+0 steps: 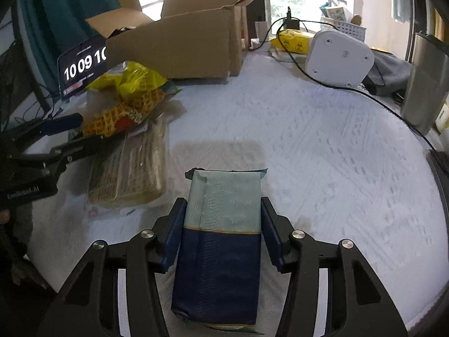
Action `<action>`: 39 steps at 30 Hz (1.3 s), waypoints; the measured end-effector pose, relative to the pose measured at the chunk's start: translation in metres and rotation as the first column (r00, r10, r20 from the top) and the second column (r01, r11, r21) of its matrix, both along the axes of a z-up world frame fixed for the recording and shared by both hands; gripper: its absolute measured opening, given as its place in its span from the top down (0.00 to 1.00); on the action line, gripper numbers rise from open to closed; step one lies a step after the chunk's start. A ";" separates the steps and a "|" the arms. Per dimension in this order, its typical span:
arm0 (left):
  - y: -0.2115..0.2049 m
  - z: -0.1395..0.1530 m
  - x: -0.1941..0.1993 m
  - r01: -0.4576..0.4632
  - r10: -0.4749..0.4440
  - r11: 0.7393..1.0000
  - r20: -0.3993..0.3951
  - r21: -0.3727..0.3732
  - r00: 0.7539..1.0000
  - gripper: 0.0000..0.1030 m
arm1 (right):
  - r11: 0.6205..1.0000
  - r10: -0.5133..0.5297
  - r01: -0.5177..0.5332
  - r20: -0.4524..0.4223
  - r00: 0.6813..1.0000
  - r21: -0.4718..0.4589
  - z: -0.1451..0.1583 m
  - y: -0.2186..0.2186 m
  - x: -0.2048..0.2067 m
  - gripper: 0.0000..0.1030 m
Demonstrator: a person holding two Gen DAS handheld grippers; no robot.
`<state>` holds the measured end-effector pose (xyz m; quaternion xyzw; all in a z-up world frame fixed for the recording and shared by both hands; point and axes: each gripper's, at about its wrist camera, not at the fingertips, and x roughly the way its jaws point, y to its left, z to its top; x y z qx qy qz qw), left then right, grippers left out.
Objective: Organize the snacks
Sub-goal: 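Grasp the yellow-green chips bag with the left tool while the right tool grasps the blue-and-teal box, then lift the chips bag and blue-and-teal box toward the cardboard box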
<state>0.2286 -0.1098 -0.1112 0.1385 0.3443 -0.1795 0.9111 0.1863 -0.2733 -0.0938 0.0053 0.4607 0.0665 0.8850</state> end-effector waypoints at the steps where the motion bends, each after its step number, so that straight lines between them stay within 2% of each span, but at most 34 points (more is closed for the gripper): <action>1: -0.003 -0.001 0.004 0.006 -0.006 1.000 0.001 0.014 1.000 0.30 | 1.000 0.000 0.000 0.006 1.000 0.011 0.002 -0.002 0.003 0.47; 4: -0.007 -0.001 0.015 -0.002 0.002 1.000 -0.005 0.027 1.000 0.30 | 1.000 0.004 -0.005 0.020 1.000 0.022 0.008 -0.006 0.009 0.47; 8: -0.006 0.007 0.029 -0.031 0.031 1.000 0.007 0.001 0.999 0.31 | 1.000 -0.009 0.008 0.021 1.000 0.028 0.011 -0.013 0.019 0.47; 12: 0.006 0.023 0.037 -0.086 0.089 0.995 0.066 -0.041 0.994 0.31 | 0.999 -0.026 0.025 0.022 0.999 0.035 0.013 -0.020 0.025 0.47; 16: 0.022 0.034 0.045 -0.174 0.180 0.983 0.152 -0.051 0.972 0.30 | 0.999 -0.037 0.037 0.017 0.999 0.039 0.013 -0.025 0.032 0.47; 18: 0.022 0.031 0.053 -0.140 0.144 0.989 0.143 -0.038 0.979 0.30 | 0.998 -0.042 0.041 0.013 0.999 0.044 0.012 -0.025 0.037 0.47; 21: 0.012 0.015 0.067 -0.049 0.049 0.999 0.050 -0.008 0.998 0.29 | 0.998 -0.045 0.045 0.009 0.999 0.050 0.012 -0.024 0.043 0.47; 24: 0.009 0.007 0.069 -0.069 0.067 0.997 0.079 0.026 0.995 0.29 | 0.998 -0.039 0.038 0.014 0.999 0.051 0.015 -0.020 0.048 0.47; 28: 0.011 0.000 0.076 -0.079 0.076 0.996 0.066 0.042 0.995 0.29 | 0.999 -0.031 0.031 0.009 0.999 0.045 0.016 -0.015 0.053 0.47; 30: 0.010 -0.001 0.077 -0.076 0.072 0.995 0.071 0.059 0.995 0.35 | 0.999 -0.029 0.029 0.004 1.000 0.040 0.015 -0.014 0.055 0.47; 31: 0.010 -0.002 0.078 -0.073 0.069 0.995 0.069 0.064 0.995 0.42 | 0.999 -0.029 0.029 0.003 1.000 0.039 0.014 -0.013 0.056 0.47; 33: 0.009 -0.001 0.079 -0.059 0.056 0.997 0.052 0.052 0.997 0.69 | 0.999 -0.031 0.031 0.001 1.000 0.037 0.014 -0.013 0.057 0.47; 35: 0.010 -0.001 0.080 -0.045 0.044 0.998 0.032 0.037 0.999 0.78 | 0.999 -0.031 0.031 0.004 1.000 0.038 0.014 -0.013 0.058 0.47; 39: 0.022 0.005 0.082 -0.038 0.038 0.998 -0.003 -0.048 0.999 0.81 | 0.999 -0.023 0.023 0.014 1.000 0.041 0.017 -0.010 0.059 0.47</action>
